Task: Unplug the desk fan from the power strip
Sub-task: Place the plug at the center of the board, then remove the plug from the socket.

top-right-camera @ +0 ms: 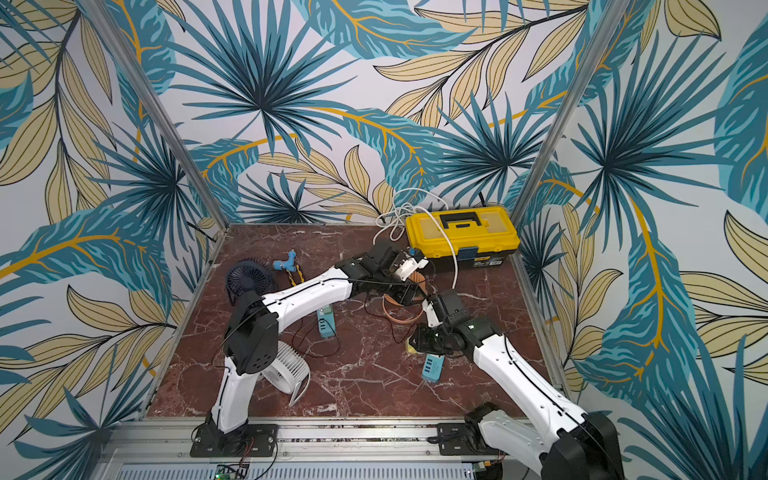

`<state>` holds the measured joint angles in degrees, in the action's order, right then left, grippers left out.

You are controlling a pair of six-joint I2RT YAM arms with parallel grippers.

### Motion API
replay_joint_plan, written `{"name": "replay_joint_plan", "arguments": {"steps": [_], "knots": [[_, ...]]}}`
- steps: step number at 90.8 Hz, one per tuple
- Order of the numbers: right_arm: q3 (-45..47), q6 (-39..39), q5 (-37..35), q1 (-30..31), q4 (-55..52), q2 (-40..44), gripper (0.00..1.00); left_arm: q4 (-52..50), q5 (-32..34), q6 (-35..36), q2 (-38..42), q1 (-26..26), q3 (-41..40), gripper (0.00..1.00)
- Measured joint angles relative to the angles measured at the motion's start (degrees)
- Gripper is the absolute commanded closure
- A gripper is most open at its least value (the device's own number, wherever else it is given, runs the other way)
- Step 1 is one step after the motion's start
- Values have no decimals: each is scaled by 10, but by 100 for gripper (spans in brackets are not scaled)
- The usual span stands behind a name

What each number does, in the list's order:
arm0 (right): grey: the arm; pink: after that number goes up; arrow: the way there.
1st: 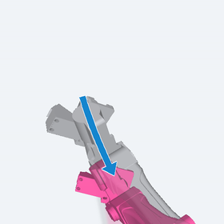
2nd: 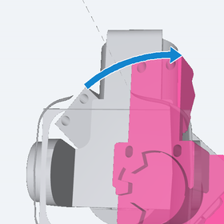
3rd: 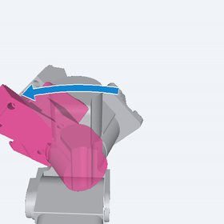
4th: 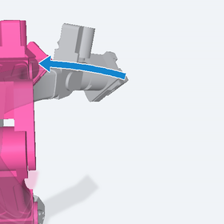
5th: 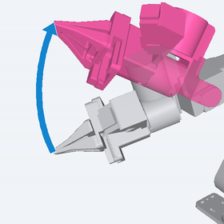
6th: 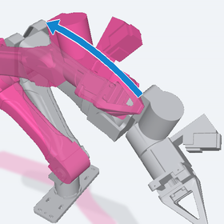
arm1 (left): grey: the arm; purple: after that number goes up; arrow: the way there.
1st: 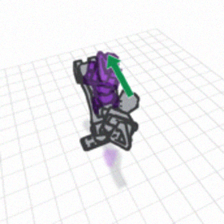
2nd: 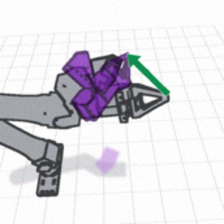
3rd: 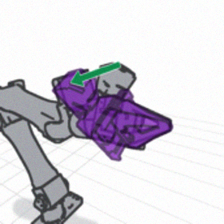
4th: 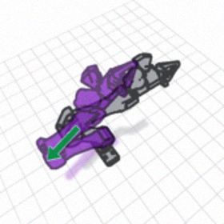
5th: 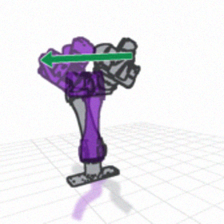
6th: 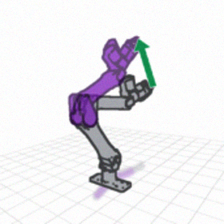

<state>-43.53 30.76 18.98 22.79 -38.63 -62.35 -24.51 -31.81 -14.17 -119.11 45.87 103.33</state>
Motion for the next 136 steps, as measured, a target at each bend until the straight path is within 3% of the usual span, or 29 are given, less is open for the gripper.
{"name": "replay_joint_plan", "arguments": {"steps": [17, 47, 60, 77, 93, 115, 136], "knots": [[27, 0, 111, -33, 61, -70, 89, 15, 36, 5, 37, -6, -29, 50], [37, -47, 188, -54, 123, -177, 87, 11, 99, 24, 61, -31, -82, 49], [37, -61, 180, -60, 122, -219, 81, 12, 108, 26, 87, -44, -96, 49], [33, -71, 170, -64, 117, -225, 54, 16, 115, 29, 111, -57, -112, 48], [31, -80, 134, -72, 101, -224, 39, 17, 122, 33, 116, -68, -129, 48], [-14, -83, 64, -74, 30, -195, 33, 16, 130, 32, 143, -92, -169, 47], [-148, -65, -20, -61, -82, -144, 34, 15, 148, 14, 212, -132, -233, 47]]}}
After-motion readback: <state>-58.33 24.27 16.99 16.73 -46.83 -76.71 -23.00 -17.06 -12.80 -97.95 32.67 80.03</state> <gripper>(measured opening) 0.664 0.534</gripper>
